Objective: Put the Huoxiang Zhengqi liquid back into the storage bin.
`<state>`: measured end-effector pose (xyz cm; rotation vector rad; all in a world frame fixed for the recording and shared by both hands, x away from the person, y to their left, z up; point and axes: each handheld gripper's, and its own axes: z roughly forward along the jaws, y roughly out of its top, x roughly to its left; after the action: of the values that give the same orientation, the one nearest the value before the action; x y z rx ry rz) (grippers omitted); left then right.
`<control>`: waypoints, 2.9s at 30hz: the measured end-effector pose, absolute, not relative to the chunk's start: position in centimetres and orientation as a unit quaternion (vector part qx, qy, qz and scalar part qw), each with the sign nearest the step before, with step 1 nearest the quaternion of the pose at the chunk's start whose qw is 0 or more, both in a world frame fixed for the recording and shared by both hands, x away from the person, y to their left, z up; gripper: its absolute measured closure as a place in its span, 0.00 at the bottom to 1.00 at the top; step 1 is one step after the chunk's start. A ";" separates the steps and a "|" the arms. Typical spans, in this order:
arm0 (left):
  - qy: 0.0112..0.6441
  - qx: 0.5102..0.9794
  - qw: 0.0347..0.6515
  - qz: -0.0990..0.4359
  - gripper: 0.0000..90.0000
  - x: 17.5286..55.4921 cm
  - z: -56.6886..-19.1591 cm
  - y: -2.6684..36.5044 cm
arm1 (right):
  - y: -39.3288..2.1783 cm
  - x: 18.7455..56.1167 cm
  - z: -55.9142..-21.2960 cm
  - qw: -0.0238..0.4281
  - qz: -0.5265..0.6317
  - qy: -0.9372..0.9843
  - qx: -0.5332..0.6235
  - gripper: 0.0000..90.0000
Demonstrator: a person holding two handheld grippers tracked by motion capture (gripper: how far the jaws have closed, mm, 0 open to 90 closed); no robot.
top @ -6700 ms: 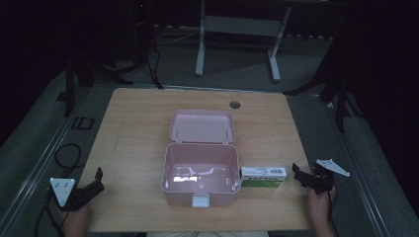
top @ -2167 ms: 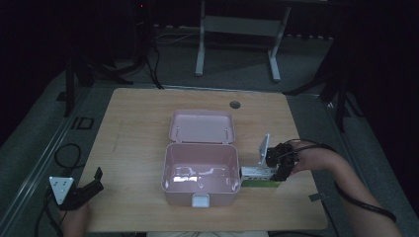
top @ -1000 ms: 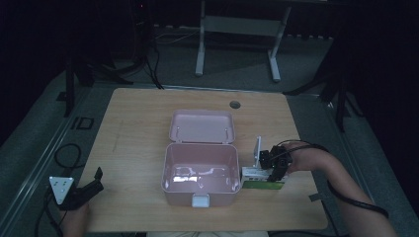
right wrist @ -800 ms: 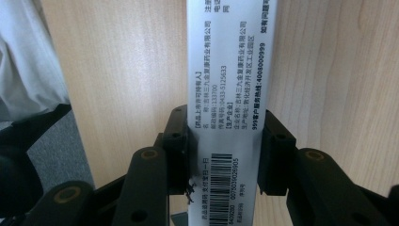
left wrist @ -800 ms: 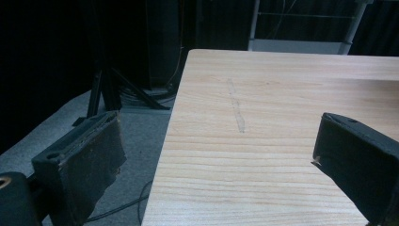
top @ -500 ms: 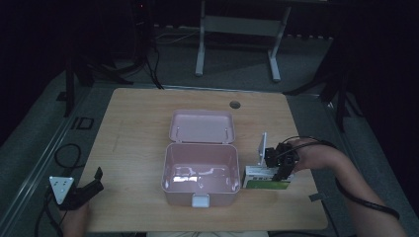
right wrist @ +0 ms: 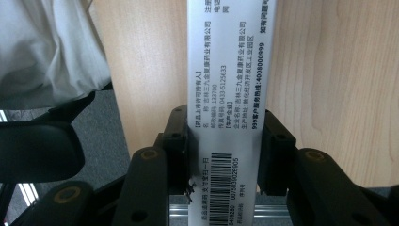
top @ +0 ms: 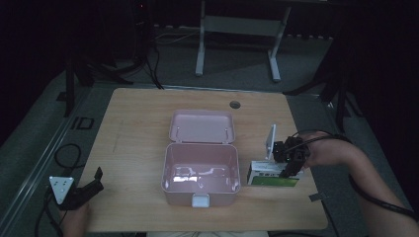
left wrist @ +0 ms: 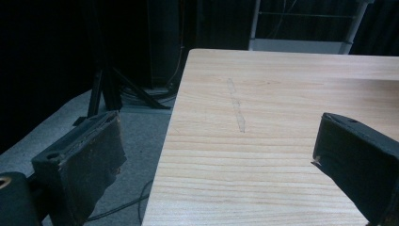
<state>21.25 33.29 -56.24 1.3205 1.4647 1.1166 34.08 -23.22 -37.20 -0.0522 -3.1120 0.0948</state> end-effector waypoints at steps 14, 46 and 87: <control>0.586 0.527 0.425 0.446 0.03 21.2 -56.2 33.3 | -23.3 33.0 -33.0 -0.008 0.032 -0.999 -0.024 0.69; 0.584 0.528 0.427 0.445 0.03 21.2 -56.2 33.3 | -15.6 32.4 -29.7 -0.018 0.015 -0.999 0.024 0.69; 0.584 0.527 0.430 0.443 0.03 21.2 -56.2 33.4 | -4.4 32.5 -36.7 0.020 0.005 -0.998 0.064 0.69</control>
<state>21.16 33.43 -56.24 1.3153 1.4558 1.1055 32.51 -4.39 -36.67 0.1992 -3.0960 0.0142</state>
